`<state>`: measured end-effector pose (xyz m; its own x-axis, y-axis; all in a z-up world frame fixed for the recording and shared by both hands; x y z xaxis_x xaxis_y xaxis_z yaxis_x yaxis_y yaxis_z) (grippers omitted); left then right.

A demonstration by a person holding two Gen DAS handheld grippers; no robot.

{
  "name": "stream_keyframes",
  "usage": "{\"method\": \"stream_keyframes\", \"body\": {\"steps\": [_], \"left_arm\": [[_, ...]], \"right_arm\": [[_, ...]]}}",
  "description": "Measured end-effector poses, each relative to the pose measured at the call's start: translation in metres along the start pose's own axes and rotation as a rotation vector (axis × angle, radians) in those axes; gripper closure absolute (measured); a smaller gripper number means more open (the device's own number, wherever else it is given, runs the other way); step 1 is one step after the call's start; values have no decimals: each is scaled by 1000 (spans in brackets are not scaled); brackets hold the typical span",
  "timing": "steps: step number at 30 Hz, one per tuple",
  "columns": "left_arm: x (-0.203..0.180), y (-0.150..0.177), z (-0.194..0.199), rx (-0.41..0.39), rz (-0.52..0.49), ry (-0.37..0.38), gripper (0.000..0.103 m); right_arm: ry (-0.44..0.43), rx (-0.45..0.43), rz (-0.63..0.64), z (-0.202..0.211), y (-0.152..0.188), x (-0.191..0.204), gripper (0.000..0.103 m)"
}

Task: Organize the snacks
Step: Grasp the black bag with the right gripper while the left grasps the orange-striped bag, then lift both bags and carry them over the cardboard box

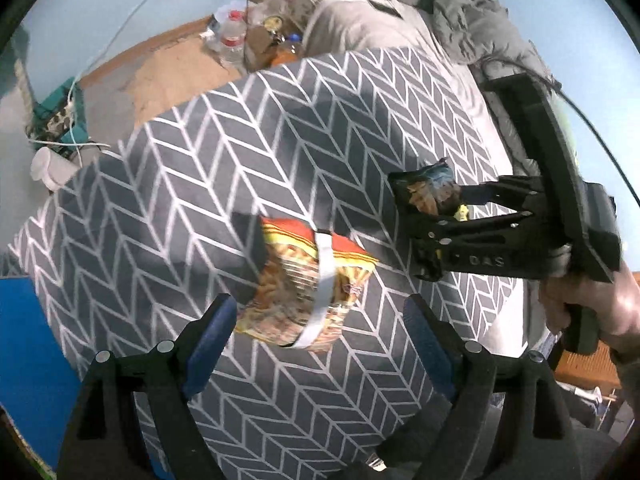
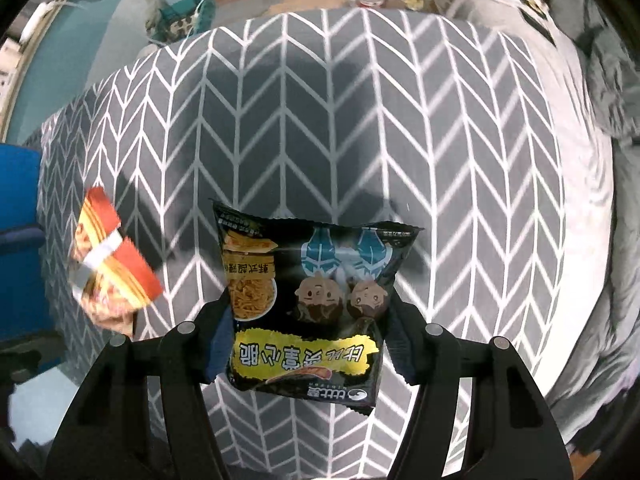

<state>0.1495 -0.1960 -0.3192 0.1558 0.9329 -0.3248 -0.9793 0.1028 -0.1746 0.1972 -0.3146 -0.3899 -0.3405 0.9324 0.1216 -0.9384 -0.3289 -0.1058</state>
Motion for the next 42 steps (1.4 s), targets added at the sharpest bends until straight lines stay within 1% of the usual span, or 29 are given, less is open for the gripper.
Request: {"method": "stream_keyframes", "body": {"steps": [3,7,10,12,14,16,17,19,20,21,22,23,24,26,28,30,36,39,42], "left_arm": [[-6,2,-13,23,-14,1,17],[-9,2,-32,62,-25,-23,17],[-8,-3,-44,67,-31,-40,17],[-6,-5,-52,72,-37,-66,17],[-6,-6,-61,76,-37,-81,17],[-3,-5,-67,89,-38,-103,17],[-2,-3,-68,91,-38,-104,17],[0,-5,-68,69,-36,-108,17],[0,-4,-68,61,-34,-108,19],[1,-4,-68,55,-32,-107,22],[4,-1,-65,48,-33,-114,30],[10,2,-59,42,-36,-124,37],[12,2,-58,37,-37,-130,39],[15,5,-52,22,-30,-122,49],[21,9,-42,5,-27,-125,54],[24,9,-33,-10,-32,-142,54],[29,14,-3,-59,9,-139,55],[31,14,15,-86,32,-136,55],[31,15,34,-116,31,-139,55]], "right_arm": [[-12,-7,-41,3,7,-4,39],[-11,-11,-57,5,15,-8,39],[-8,-15,-67,5,22,-10,39],[-10,-18,-74,7,24,-12,39],[-10,-20,-73,7,16,-13,39],[-7,-24,-65,9,18,-8,39],[-6,-28,-57,10,17,-7,39],[-3,-34,-43,17,18,0,39],[0,-38,-32,18,16,2,39],[3,-42,-26,22,23,9,39],[5,-45,-18,23,22,10,39],[7,-49,-9,24,22,12,39],[10,-53,0,27,23,15,39],[13,-61,13,30,24,19,39],[12,-68,20,36,22,22,39],[10,-77,27,41,19,26,39],[10,-111,58,62,21,35,39],[10,-133,73,78,19,42,39],[18,-158,103,92,13,49,39]]}}
Point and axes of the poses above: each gripper's, at about its wrist camera, not at the fingertips, and z roughly against the way its jaws point, x to its left, y to its underside, the point moved 9 cm from there along -z, roughly the way its jaws point, and after that the axes turned 6 degrees about -x, right-handed, at the moved point
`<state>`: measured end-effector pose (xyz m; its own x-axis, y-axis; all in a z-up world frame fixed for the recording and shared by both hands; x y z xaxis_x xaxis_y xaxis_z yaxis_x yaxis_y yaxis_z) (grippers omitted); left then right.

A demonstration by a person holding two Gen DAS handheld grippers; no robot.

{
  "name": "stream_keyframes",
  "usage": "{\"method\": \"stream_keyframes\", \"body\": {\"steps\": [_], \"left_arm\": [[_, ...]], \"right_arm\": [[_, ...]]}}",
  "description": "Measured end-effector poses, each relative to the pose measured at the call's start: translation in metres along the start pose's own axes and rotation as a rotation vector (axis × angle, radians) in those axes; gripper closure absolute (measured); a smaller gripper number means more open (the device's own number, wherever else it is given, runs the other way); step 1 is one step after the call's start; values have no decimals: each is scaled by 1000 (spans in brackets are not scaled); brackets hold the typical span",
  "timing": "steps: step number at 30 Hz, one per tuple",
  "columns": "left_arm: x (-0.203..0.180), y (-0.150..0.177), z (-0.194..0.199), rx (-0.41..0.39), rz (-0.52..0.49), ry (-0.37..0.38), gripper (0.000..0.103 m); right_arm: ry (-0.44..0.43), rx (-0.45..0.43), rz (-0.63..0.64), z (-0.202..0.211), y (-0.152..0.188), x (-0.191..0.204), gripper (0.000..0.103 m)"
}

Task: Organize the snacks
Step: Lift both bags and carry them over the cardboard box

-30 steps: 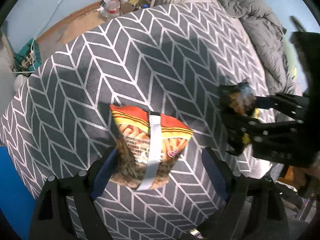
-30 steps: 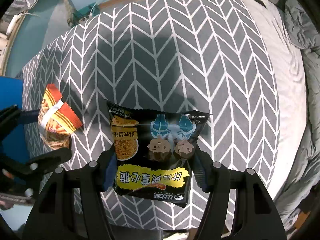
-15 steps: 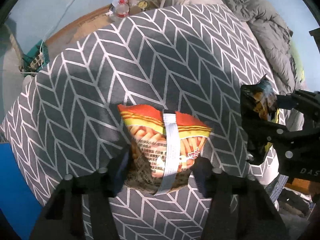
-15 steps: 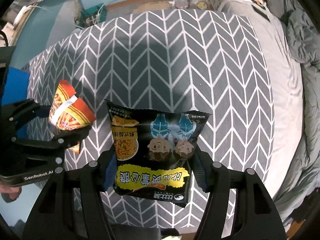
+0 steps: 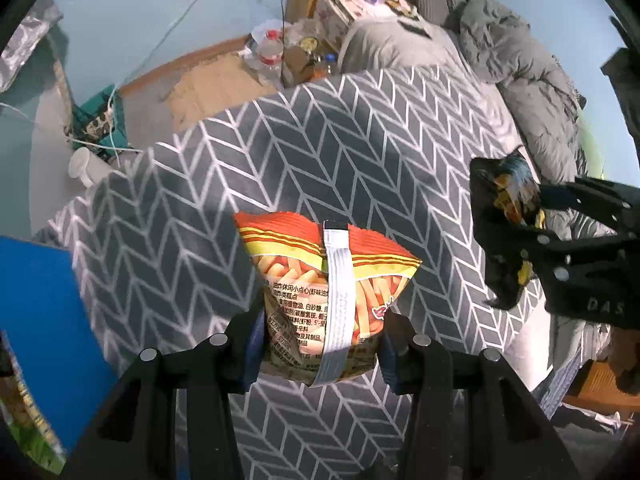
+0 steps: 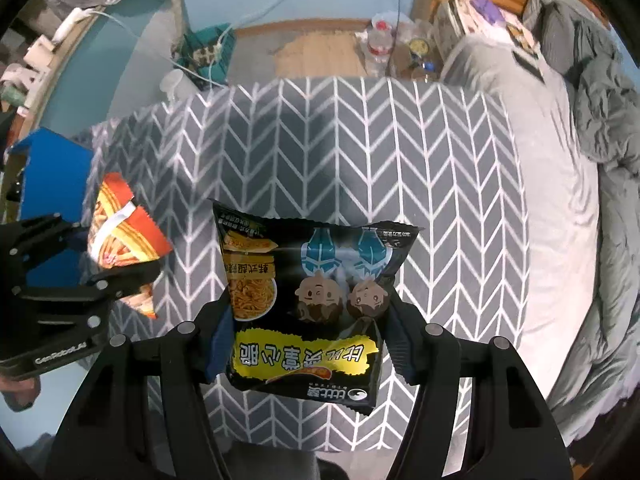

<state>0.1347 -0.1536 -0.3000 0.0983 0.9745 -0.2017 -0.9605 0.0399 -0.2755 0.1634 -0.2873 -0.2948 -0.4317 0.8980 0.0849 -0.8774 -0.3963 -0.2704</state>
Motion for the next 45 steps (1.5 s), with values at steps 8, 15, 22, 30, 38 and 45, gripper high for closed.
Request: {"method": "stream_keyframes", "body": {"steps": [8,15,22,30,38,45], "left_arm": [[5,0,48,-71,-1,-23,55],[21,-1,84,-119,43,-45,55],[38,6,115,-164,102,-46,55],[61,21,144,-207,178,-51,55],[88,46,166,-238,270,-68,55],[117,71,189,-276,366,-88,55]], "right_arm": [[-11,-58,60,30,-21,24,39],[-35,-96,99,50,-31,52,39],[-61,-117,146,63,-37,80,39],[-99,-130,227,71,-43,125,39],[-160,-144,309,78,-49,178,39],[-211,-136,397,78,-50,226,39]]}}
Point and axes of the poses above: each gripper's, at about its wrist camera, not at the fingertips, and z roughly against the way its jaws point, x to its left, y to its underside, the point moved 9 cm from there along -z, roughly the way its jaws point, and after that the axes turned 6 degrees about -x, right-handed, at the moved point
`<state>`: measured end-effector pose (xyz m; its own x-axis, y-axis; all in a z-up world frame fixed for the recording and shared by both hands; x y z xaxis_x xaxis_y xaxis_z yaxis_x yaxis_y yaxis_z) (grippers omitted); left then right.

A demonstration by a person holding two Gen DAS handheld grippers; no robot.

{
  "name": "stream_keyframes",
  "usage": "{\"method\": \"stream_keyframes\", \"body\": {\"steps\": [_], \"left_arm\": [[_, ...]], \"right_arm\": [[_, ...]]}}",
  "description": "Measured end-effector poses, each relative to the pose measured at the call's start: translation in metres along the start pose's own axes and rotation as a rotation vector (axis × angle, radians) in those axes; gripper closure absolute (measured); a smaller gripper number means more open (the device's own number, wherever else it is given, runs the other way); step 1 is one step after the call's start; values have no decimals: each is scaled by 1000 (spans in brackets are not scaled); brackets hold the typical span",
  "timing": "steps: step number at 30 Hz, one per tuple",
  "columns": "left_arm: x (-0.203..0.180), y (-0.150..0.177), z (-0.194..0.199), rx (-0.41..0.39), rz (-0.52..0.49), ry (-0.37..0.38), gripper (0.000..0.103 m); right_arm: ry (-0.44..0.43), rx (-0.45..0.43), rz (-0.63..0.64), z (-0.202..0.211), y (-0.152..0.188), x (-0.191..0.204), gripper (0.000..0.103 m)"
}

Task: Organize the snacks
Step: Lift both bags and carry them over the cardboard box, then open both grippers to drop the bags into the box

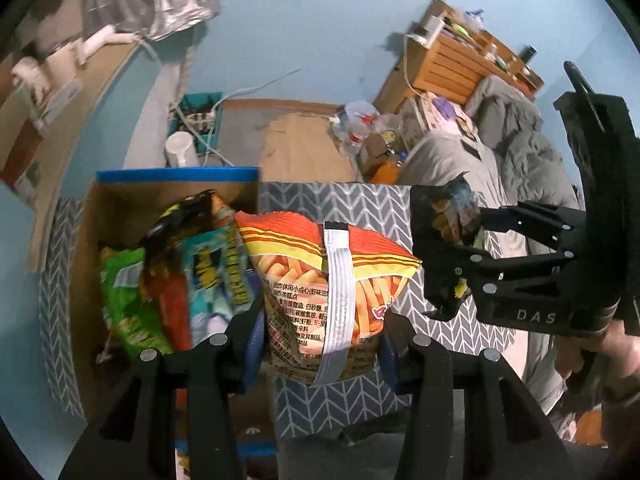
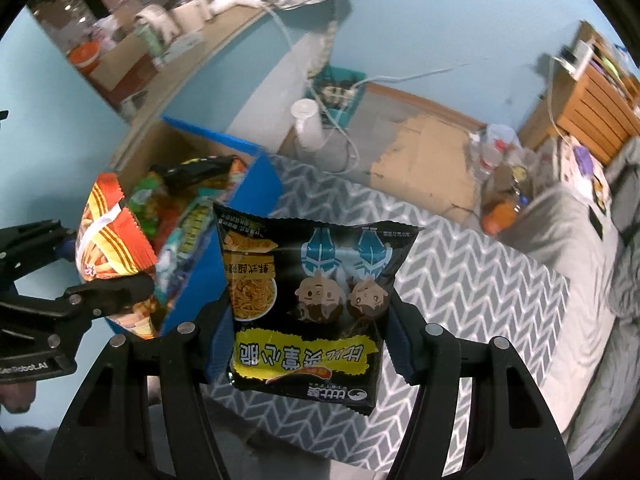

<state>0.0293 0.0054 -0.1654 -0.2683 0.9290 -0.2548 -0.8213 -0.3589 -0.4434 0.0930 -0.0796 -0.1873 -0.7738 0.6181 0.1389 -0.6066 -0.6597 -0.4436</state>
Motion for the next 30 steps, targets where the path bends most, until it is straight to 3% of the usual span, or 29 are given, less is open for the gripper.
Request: {"method": "stream_keyframes", "body": {"steps": [17,30], "left_arm": [[111,36,28,-14,218,-131,55],[160,63,13,30,318,-154,55]], "right_arm": [[-131,45,133,-41,-29,98,39],[-165,98,191,-76,-45,147,39]]}}
Point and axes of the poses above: each gripper's, at about its wrist camera, not at the fingertips, and z roughly against the way its jaws point, x to its left, y to its underside, the point moved 9 cm from there along -z, roughly the way its jaws point, and after that the axes turned 6 degrees about -x, right-handed, at the moved point
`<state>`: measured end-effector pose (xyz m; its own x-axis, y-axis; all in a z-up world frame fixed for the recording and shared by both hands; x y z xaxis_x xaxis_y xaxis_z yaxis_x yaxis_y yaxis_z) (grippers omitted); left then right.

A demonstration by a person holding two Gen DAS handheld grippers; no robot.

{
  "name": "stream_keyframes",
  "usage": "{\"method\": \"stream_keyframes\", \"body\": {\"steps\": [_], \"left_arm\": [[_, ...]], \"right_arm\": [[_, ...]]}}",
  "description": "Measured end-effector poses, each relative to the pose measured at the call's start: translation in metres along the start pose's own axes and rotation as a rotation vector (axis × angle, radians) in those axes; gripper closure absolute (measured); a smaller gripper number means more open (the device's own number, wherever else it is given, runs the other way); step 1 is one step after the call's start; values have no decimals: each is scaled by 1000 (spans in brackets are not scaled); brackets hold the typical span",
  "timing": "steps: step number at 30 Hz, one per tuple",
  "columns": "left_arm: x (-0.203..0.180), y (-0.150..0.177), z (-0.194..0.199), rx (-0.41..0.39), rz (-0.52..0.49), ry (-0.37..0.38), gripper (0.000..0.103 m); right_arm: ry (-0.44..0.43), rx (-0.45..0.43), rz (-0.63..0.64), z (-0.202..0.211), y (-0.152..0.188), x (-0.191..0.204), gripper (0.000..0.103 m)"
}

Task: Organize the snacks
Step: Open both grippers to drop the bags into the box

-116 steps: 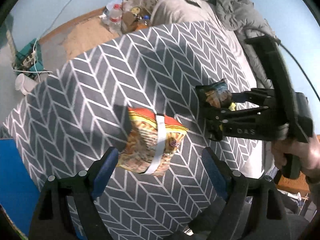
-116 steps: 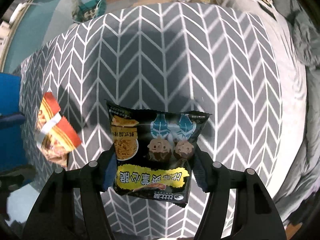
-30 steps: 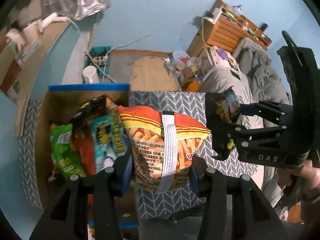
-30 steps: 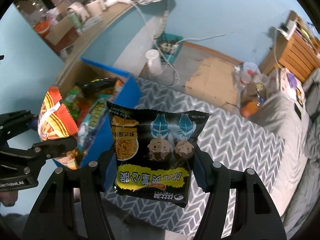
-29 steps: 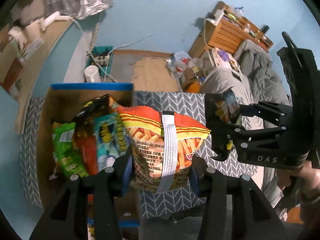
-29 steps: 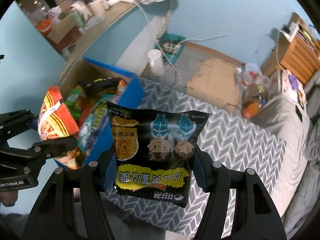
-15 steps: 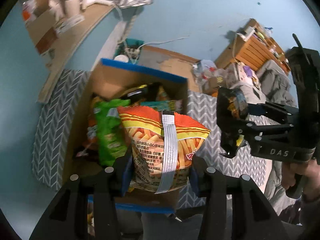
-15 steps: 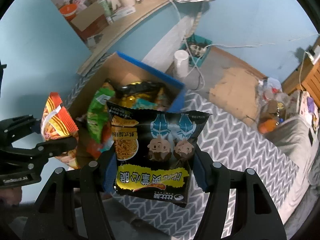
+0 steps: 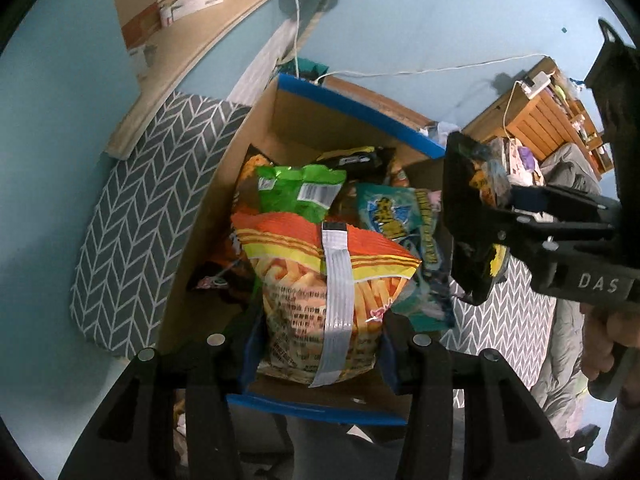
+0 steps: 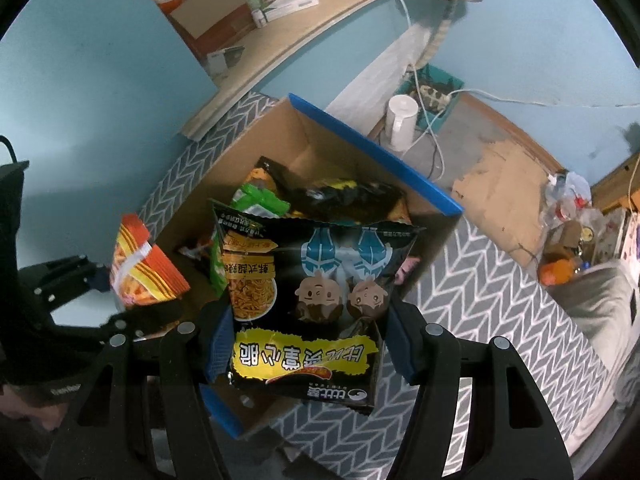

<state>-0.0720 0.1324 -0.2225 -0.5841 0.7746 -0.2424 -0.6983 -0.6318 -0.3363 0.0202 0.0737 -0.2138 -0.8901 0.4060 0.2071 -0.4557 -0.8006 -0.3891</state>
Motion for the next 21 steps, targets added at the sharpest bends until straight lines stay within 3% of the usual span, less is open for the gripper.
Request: {"method": "stream_keyframes", "body": {"steps": [6,11,21], "left_arm": [[7,1,-6,21,28,1,50],[7,-5,1,-10,11,1,34],[6,-23,28,-75,-1,-11,32]], "right_arm": [[-2,12,-4,-7,-12,8,33],[10,-1,-4,-3,-18,9,27],[69,-77,-15,33,-26,-1,25]]}}
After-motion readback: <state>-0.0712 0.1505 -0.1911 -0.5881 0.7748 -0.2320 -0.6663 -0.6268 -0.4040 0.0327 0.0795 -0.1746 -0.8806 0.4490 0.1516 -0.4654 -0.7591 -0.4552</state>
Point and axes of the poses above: each gripper's, at about its wrist camera, not at the fingertips, and z roughly against the way its jaws point, x to its left, y to its underside, the point moved 9 cm from there along -z, roughly the way its jaws point, and after that the axes turned 6 degrees about -x, right-handed, at the moved point
